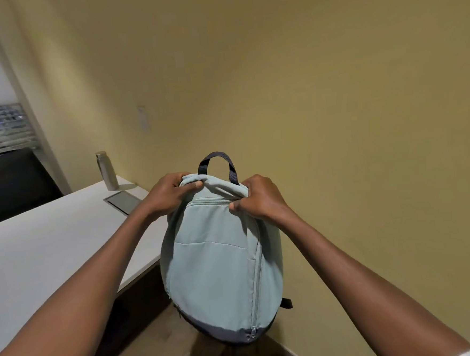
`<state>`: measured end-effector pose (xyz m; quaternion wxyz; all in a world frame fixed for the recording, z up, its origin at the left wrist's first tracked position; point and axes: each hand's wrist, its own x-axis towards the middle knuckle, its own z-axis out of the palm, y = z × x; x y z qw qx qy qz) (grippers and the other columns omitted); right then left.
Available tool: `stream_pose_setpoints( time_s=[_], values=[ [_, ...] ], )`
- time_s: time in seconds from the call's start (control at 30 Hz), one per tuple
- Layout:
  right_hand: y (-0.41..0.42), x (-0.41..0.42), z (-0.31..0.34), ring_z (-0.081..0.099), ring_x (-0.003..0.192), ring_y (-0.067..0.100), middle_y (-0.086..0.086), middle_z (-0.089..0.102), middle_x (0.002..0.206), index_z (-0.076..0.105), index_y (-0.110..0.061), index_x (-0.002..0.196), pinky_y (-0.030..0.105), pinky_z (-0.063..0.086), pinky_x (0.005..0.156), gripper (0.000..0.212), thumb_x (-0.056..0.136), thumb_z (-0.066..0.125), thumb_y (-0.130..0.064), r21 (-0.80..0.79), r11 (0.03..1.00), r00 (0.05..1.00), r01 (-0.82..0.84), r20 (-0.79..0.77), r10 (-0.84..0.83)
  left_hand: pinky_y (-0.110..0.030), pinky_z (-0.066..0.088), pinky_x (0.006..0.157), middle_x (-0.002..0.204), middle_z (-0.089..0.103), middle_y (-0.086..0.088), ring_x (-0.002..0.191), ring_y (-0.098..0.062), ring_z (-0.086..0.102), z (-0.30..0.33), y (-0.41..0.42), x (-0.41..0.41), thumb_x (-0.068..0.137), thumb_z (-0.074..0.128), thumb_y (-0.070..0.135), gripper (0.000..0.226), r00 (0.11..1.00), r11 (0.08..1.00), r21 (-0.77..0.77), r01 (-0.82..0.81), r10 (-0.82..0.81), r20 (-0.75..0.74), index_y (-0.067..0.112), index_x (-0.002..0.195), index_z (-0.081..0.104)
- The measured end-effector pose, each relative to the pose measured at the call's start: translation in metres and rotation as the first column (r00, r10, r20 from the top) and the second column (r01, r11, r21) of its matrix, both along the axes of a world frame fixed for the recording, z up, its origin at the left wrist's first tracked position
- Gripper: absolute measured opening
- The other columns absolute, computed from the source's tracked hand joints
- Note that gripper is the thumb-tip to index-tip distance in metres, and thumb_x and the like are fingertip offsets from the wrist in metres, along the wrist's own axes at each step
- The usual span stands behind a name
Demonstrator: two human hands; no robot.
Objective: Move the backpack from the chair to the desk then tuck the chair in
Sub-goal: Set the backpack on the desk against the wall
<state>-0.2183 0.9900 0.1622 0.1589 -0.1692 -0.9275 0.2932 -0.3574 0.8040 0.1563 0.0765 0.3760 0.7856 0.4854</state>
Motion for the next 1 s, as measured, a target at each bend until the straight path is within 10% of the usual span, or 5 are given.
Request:
stream_pose_setpoints(
  time_s=[0.3, 1.0],
  values=[
    [0.047, -0.096, -0.014, 0.050, 0.055, 0.019, -0.005, 0.051, 0.057, 0.047, -0.020, 0.055, 0.026, 0.028, 0.045, 0.035, 0.069, 0.078, -0.027, 0.009, 0.999, 0.999, -0.035, -0.022, 0.035, -0.028, 0.048, 0.070, 0.095, 0.074, 0.002, 0.084, -0.015, 0.064, -0.012, 0.039, -0.065, 0.094, 0.062, 0.033, 0.015, 0.977, 0.979, 0.014, -0.202, 0.202, -0.065, 0.025, 0.100, 0.072],
    [0.053, -0.401, -0.071, 0.041, 0.047, 0.014, -0.004, 0.046, 0.054, 0.052, -0.012, 0.059, 0.026, 0.026, 0.045, 0.032, 0.067, 0.080, -0.028, -0.148, 0.980, 0.991, -0.136, -0.017, 0.135, -0.033, 0.048, 0.077, 0.097, 0.071, 0.000, 0.091, -0.018, 0.063, -0.041, 0.044, -0.346, 0.092, 0.063, 0.027, 0.015, 0.935, 0.934, -0.050, -0.353, 0.352, -0.032, 0.018, 0.103, 0.070]
  ],
)
